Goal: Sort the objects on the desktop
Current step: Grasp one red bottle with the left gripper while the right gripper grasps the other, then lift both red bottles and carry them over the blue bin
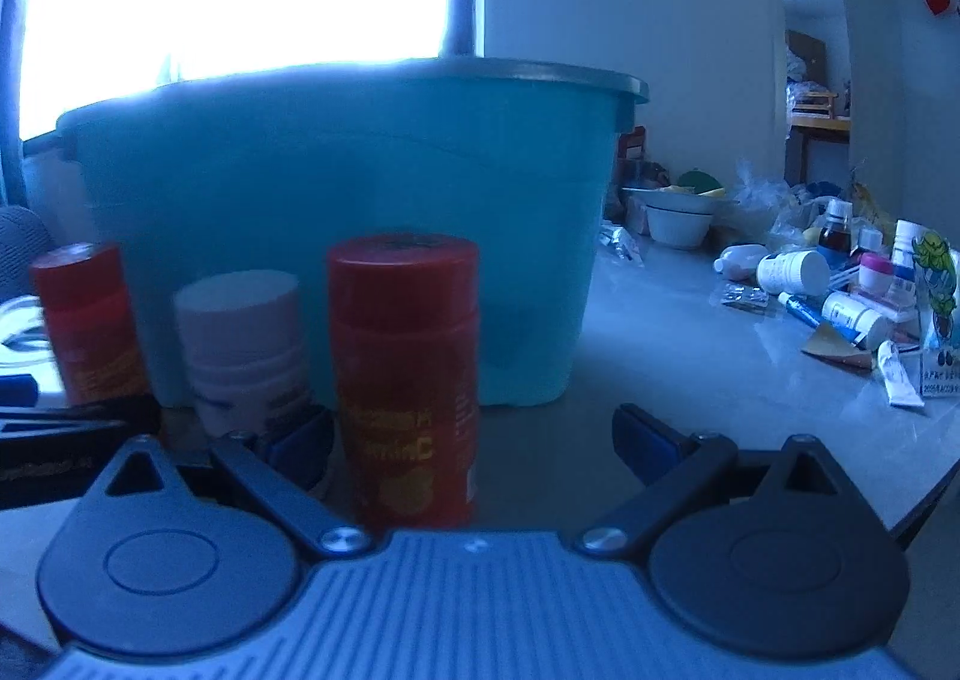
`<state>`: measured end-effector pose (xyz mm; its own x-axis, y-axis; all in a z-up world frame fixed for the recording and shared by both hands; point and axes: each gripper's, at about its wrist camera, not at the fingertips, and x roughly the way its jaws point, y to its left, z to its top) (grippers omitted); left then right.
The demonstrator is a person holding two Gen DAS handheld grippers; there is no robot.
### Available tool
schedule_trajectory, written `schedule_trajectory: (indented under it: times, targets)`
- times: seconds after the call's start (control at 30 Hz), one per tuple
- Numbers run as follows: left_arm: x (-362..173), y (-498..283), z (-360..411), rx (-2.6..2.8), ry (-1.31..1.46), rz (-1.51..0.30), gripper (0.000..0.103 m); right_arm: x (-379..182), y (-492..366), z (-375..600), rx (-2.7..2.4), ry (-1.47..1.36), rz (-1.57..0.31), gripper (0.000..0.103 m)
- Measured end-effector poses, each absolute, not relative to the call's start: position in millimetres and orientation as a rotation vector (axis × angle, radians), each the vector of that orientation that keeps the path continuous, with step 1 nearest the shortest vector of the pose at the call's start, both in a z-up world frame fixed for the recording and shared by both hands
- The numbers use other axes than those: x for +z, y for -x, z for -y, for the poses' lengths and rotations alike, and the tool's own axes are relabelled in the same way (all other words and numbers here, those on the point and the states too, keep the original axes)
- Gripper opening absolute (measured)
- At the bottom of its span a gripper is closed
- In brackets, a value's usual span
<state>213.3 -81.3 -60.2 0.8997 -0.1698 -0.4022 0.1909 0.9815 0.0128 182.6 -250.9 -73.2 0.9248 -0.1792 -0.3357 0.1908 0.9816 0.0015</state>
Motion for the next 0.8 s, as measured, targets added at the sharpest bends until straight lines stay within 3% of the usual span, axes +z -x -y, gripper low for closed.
schedule_trajectory:
  times: [0.03,0.37,0.8]
  targets:
    - [-59,-214,85,-0.193,-0.067,-0.412,0.05,-72,-183,251,-0.181,-0.043,-0.347,0.049]
    - [-39,-204,78,-0.183,-0.024,-0.474,0.05,-54,-158,253,-0.145,-0.079,-0.397,0.049]
    - [19,-128,76,-0.185,-0.042,-0.49,0.05,6,-86,259,-0.101,-0.07,-0.389,0.049]
